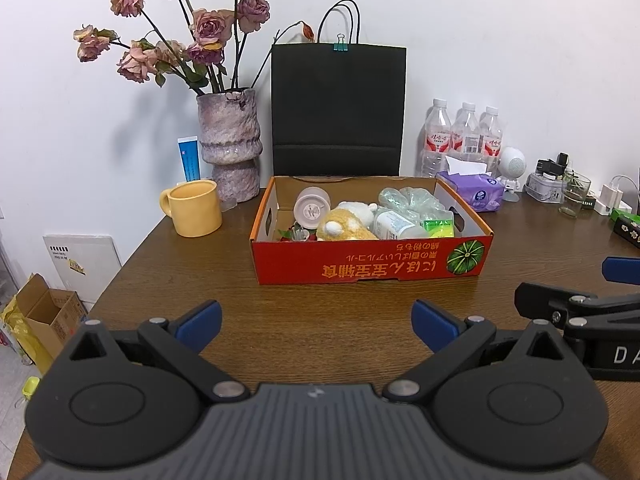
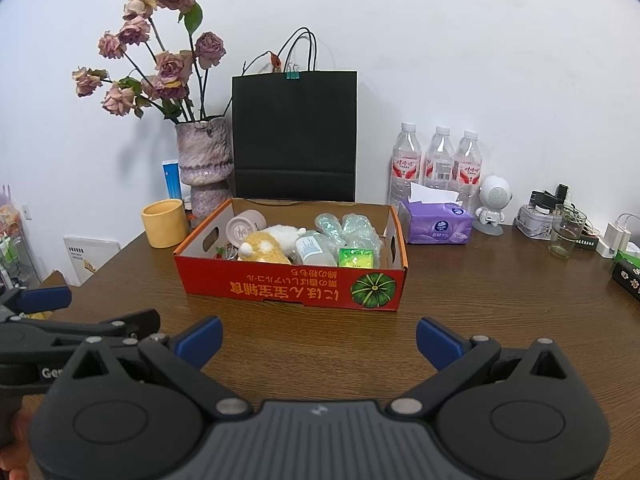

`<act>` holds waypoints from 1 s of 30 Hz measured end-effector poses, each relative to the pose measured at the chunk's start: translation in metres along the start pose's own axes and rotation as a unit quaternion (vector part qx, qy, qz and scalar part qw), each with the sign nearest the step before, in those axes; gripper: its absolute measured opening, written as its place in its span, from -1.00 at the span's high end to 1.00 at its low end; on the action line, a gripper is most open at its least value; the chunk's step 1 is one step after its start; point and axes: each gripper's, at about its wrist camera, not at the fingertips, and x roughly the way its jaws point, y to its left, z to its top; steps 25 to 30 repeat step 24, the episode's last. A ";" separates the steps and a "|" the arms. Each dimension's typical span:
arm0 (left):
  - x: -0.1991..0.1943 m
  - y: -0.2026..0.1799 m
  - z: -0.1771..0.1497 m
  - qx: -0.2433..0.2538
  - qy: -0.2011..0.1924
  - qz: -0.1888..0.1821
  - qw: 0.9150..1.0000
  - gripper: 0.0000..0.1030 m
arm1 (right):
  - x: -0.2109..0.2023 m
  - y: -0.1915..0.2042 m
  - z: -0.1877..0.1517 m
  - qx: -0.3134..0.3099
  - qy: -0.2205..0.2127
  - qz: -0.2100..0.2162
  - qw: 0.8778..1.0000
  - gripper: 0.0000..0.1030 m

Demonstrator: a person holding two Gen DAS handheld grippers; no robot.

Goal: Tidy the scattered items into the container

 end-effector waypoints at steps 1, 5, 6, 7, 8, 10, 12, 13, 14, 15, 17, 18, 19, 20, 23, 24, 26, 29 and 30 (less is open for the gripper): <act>0.000 0.000 0.000 0.000 0.000 0.000 1.000 -1.00 | 0.000 0.000 0.000 0.000 0.000 0.000 1.000 -1.00; 0.000 0.000 0.000 0.000 0.000 0.000 1.000 -1.00 | 0.000 0.000 0.000 0.000 0.000 0.000 1.000 -1.00; 0.001 0.000 -0.001 0.000 0.000 0.000 1.000 -1.00 | 0.001 0.000 0.000 0.000 0.000 0.000 1.000 -1.00; 0.000 0.000 -0.001 0.000 0.000 0.001 1.000 -1.00 | 0.001 0.000 0.000 0.000 0.001 0.000 1.000 -1.00; 0.000 -0.001 -0.001 -0.001 0.000 0.001 1.000 -1.00 | 0.001 0.000 0.000 0.000 0.001 0.000 1.000 -1.00; 0.000 -0.001 -0.001 -0.001 0.000 0.001 1.000 -1.00 | 0.001 0.000 0.000 -0.001 0.001 0.000 1.000 -1.00; 0.000 -0.001 -0.002 -0.001 0.000 0.001 1.000 -1.00 | 0.001 0.000 0.000 -0.001 0.001 0.001 1.000 -1.00; 0.000 -0.001 -0.002 -0.001 0.000 0.002 1.000 -1.00 | 0.002 0.000 0.000 -0.001 0.001 0.001 1.000 -1.00; 0.000 -0.001 -0.002 -0.001 0.000 0.002 1.000 -1.00 | 0.002 0.000 0.000 -0.002 0.001 0.001 1.000 -1.00; 0.000 -0.001 -0.002 -0.001 -0.001 0.001 1.000 -1.00 | 0.002 0.000 0.000 -0.002 0.002 0.001 1.000 -1.00; 0.000 0.000 -0.002 -0.005 -0.001 -0.001 1.000 -1.00 | 0.002 0.001 0.000 -0.001 0.002 0.002 1.000 -1.00; 0.001 0.000 -0.002 -0.007 0.000 -0.002 1.000 -1.00 | 0.002 0.001 0.000 -0.001 0.001 0.002 1.000 -1.00; 0.001 0.001 -0.002 -0.009 0.000 -0.005 1.000 -1.00 | 0.002 0.001 -0.001 -0.001 0.001 0.002 1.000 -1.00; 0.001 0.001 -0.002 -0.010 -0.001 -0.006 1.000 -1.00 | 0.002 0.001 -0.001 -0.001 0.001 0.002 1.000 -1.00; 0.001 0.001 -0.003 -0.010 0.000 -0.006 1.000 -1.00 | 0.002 0.001 -0.001 -0.002 0.002 0.002 1.000 -1.00; 0.002 0.001 -0.003 -0.010 0.001 -0.005 1.000 -1.00 | 0.002 0.001 -0.001 -0.002 0.002 0.002 1.000 -1.00; 0.002 0.001 -0.003 -0.010 0.001 -0.005 1.000 -1.00 | 0.002 0.001 -0.001 -0.002 0.002 0.002 1.000 -1.00; 0.002 0.001 -0.003 -0.010 0.001 -0.005 1.000 -1.00 | 0.002 0.001 -0.001 -0.002 0.002 0.002 1.000 -1.00; 0.002 0.001 -0.003 -0.010 0.001 -0.005 1.000 -1.00 | 0.002 0.001 -0.001 -0.002 0.002 0.002 1.000 -1.00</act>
